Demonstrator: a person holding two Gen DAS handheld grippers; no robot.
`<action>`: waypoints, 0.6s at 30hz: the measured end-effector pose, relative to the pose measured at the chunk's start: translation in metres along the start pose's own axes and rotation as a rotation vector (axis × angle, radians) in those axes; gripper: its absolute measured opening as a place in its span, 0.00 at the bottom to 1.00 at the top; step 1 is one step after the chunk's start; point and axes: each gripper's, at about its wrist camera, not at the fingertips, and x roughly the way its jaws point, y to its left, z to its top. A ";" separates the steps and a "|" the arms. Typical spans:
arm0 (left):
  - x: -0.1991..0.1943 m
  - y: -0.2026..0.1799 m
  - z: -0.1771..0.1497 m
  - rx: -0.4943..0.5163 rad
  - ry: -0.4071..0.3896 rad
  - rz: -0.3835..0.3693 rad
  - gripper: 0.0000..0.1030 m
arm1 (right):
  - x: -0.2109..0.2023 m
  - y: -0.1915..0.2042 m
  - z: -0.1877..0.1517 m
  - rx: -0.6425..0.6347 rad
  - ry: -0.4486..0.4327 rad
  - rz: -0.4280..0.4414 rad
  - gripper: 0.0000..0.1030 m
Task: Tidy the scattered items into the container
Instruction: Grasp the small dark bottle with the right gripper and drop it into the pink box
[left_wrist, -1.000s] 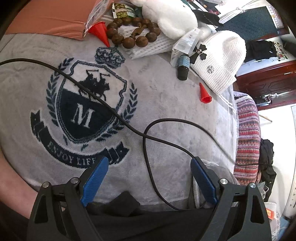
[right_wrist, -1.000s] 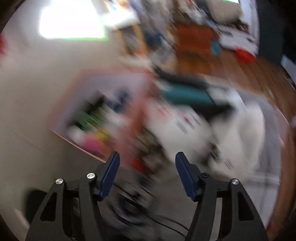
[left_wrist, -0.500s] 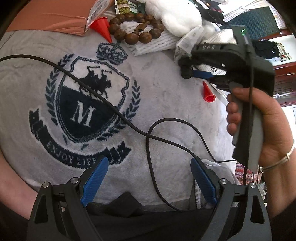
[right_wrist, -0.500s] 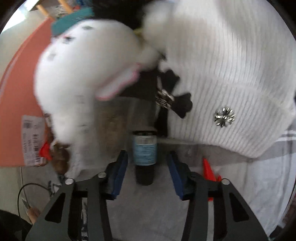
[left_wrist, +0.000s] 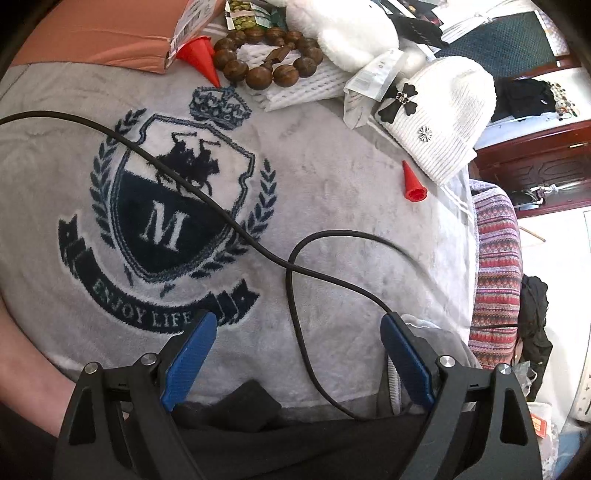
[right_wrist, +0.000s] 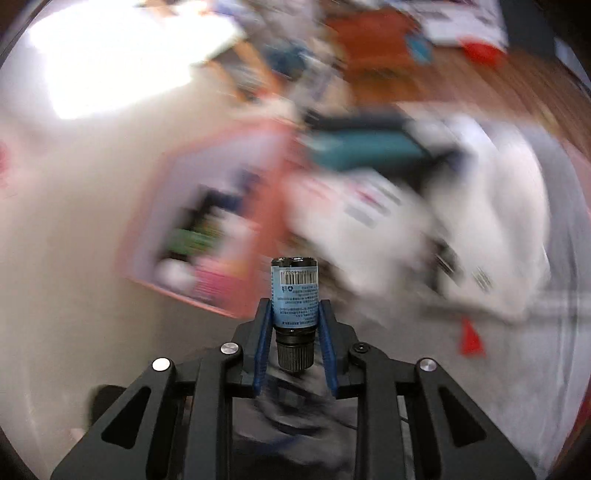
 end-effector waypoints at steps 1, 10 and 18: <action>-0.001 0.001 0.001 -0.001 -0.002 -0.003 0.88 | -0.008 0.029 0.009 -0.048 -0.029 0.036 0.22; 0.000 0.005 0.003 -0.029 0.000 -0.030 0.88 | -0.029 0.150 0.044 -0.286 -0.206 0.044 0.60; -0.002 0.001 0.002 -0.006 -0.004 -0.044 0.88 | -0.041 -0.042 -0.016 0.082 -0.167 -0.094 0.60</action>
